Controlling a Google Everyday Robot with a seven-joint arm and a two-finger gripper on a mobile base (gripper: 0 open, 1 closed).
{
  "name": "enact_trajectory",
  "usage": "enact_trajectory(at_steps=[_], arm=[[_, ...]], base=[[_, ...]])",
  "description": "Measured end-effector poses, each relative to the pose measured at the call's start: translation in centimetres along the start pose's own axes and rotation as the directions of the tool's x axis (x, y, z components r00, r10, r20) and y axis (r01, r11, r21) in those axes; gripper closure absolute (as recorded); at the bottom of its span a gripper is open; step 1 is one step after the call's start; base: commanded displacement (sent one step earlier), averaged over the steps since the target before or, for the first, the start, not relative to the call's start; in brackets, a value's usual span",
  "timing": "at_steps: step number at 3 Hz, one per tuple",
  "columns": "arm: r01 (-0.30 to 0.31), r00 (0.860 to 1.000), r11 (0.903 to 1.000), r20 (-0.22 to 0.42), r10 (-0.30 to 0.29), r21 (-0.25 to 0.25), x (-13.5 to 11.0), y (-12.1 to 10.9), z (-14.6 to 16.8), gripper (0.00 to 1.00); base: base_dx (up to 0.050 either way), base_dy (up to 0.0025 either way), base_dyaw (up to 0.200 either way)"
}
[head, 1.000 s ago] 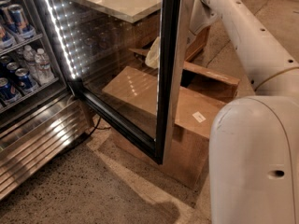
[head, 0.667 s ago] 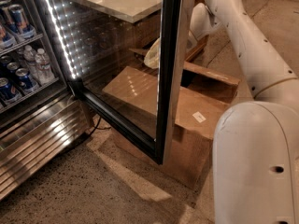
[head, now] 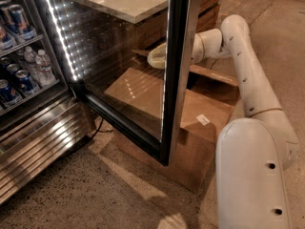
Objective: Close right fridge door
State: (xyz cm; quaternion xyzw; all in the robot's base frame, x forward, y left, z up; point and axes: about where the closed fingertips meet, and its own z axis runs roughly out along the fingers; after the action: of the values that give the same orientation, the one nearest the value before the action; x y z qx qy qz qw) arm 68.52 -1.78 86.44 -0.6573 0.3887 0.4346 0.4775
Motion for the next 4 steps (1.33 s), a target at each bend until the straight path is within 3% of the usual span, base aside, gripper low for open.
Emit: enact_trajectory(at_steps=[1,2,3,4], arm=[[0.0,1.0,0.9999,0.005,0.0,0.017,0.0,-0.6,0.3,1.0],[-0.017,1.0,0.9992,-0.027,0.016,-0.037,0.3,-0.6,1.8,1.0],[-0.066,0.991,0.9912,-0.121,0.052,-0.115,1.0,-0.8,4.9,1.0],[-0.109,0.977,0.9811,-0.202,0.075,-0.16,1.9,-1.3,7.5,1.0]], base=[[0.0,0.0,0.0],[0.0,0.0,0.0],[0.0,0.0,0.0],[0.0,0.0,0.0]])
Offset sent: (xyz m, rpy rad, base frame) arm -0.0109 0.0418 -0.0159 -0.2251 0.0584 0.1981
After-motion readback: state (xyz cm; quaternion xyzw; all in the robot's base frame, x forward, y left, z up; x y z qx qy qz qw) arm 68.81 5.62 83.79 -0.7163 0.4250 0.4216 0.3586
